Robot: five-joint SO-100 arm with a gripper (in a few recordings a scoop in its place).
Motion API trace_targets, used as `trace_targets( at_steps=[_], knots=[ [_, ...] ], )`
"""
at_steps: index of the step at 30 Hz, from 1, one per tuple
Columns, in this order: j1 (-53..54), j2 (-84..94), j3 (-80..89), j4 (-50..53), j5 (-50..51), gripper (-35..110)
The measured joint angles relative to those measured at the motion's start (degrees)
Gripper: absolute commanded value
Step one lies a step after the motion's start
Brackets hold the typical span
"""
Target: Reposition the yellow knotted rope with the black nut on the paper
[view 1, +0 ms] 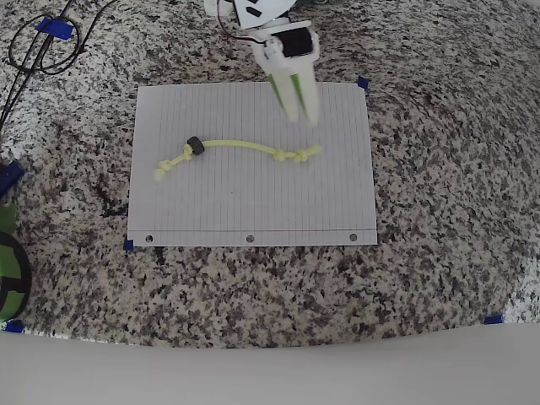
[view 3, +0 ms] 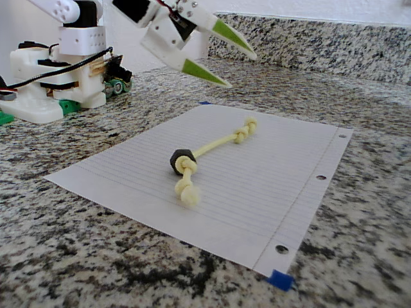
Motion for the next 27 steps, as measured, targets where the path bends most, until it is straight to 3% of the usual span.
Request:
trace_targets(
  at_steps=[7,21,27],
  knots=[
    [8.79,-4.31,-4.92,6.77,1.76,56],
    [21.18,-36.04,-39.64,30.85,2.37,59],
    [25.22,-48.34,-50.80,34.54,10.55,58]
  ],
)
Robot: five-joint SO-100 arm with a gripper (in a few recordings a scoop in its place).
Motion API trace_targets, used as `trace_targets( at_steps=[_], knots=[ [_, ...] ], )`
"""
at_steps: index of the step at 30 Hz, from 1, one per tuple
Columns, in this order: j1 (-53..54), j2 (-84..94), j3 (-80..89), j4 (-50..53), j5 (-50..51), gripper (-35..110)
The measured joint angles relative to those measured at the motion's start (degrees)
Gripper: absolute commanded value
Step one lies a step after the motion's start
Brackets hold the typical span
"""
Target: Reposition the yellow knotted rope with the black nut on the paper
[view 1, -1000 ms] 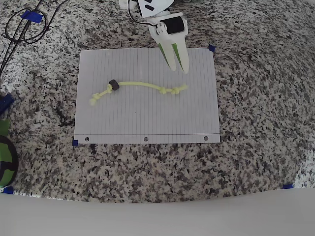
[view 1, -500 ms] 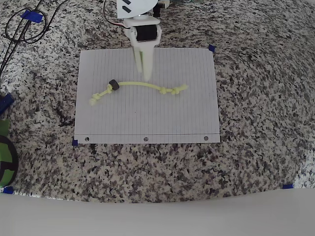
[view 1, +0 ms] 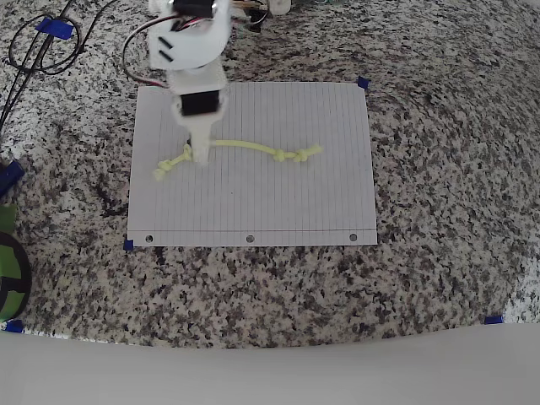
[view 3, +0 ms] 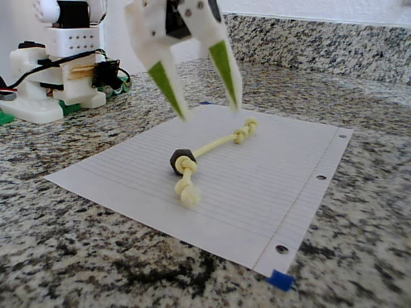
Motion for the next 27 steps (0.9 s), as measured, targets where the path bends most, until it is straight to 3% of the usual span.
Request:
trace_targets(
  at_steps=[13,27],
  knots=[
    [4.66,-13.80,-13.10,4.13,17.75,51],
    [8.53,-19.86,-16.44,4.39,25.40,42]
  ],
)
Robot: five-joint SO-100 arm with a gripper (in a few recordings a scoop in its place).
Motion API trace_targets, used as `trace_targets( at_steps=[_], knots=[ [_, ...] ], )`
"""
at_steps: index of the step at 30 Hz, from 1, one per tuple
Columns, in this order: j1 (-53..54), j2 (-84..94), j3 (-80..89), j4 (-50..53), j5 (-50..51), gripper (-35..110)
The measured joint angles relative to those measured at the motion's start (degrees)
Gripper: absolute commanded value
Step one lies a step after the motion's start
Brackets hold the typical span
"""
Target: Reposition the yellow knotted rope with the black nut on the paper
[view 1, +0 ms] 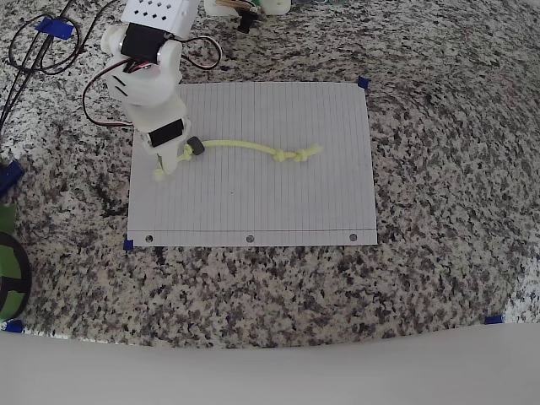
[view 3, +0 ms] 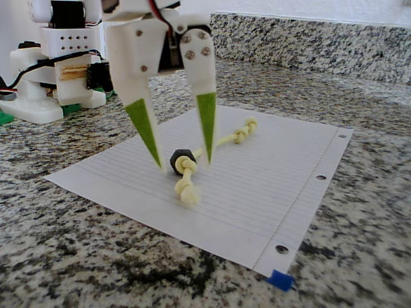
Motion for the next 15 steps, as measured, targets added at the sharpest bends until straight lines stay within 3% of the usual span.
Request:
trace_targets(
  at_steps=[9,15],
  knots=[
    [-0.09,-3.96,0.00,-2.55,0.09,41],
    [-0.70,-4.92,0.00,-3.34,0.00,32]
  ],
)
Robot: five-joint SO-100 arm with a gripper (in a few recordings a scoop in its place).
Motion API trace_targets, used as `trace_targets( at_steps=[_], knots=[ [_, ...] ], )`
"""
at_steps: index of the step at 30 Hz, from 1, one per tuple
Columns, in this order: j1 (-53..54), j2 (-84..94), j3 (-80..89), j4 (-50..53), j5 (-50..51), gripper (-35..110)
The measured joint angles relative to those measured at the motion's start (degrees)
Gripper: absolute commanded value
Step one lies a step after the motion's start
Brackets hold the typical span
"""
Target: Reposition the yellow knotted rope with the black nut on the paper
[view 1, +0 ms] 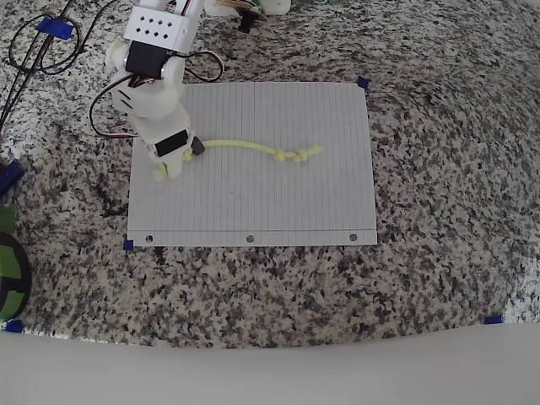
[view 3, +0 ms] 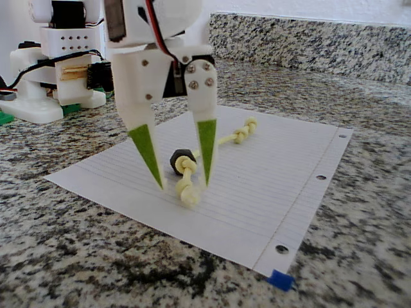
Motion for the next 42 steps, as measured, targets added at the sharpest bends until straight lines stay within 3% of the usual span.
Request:
trace_targets(
  at_steps=[23,25,26,42],
  knots=[
    [-0.18,-1.93,-0.44,-2.02,-0.44,25],
    [-0.18,-1.93,-0.53,-2.02,-0.35,3],
    [-0.18,-1.93,-0.53,-2.02,-0.18,0],
    [4.13,6.94,-0.53,-0.97,-4.04,0]
  ],
)
